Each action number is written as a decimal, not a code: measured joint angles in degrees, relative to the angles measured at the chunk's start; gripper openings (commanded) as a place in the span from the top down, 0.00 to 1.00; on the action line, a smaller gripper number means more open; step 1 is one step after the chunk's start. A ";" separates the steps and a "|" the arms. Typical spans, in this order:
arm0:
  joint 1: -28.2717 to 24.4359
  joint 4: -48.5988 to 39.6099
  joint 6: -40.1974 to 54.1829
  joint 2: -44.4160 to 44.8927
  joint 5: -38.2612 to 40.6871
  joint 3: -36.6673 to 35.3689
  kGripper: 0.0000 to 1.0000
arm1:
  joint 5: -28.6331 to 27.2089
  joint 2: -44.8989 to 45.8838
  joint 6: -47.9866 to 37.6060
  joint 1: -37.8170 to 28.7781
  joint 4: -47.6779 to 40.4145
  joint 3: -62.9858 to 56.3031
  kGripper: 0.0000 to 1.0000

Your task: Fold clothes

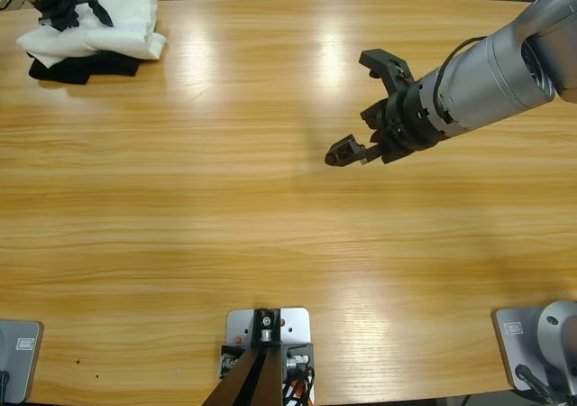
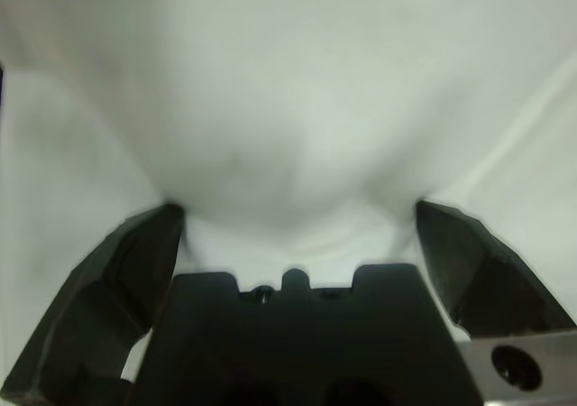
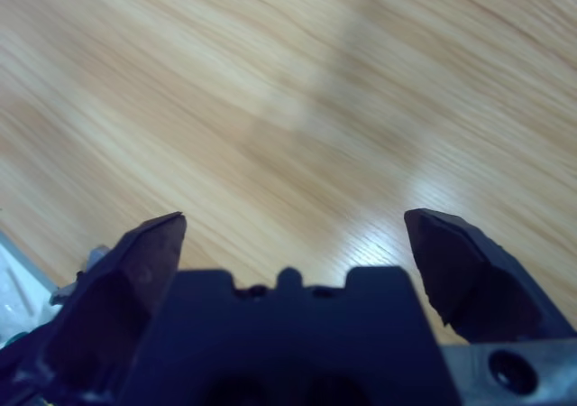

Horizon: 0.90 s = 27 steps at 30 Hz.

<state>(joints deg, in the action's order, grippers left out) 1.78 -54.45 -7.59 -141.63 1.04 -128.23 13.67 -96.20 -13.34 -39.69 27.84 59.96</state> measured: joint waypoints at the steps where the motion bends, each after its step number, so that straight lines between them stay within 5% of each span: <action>1: -0.36 -2.33 -0.50 -2.00 -0.15 -4.79 0.00 | 0.00 0.00 0.05 0.06 0.21 0.00 0.00; 4: -0.70 -9.05 -2.46 -6.81 -0.29 -16.49 0.00 | 0.00 0.00 0.22 0.08 1.00 0.00 0.00; 7: -0.48 -16.09 -4.59 -7.78 -0.29 -20.76 0.00 | 0.00 0.00 0.35 0.08 1.42 0.00 0.00; 14: 0.71 -29.62 -6.93 -4.18 5.82 -22.20 0.00 | 0.00 0.09 0.34 0.03 1.43 0.02 0.00; 27: 4.25 -31.63 -1.60 13.46 4.85 -22.14 0.00 | -2.91 8.61 -2.68 -2.35 4.44 -3.57 0.00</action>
<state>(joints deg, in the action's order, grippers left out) 6.03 -86.09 -9.19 -128.16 5.88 -150.37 10.77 -87.58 -16.02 -42.04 32.28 56.39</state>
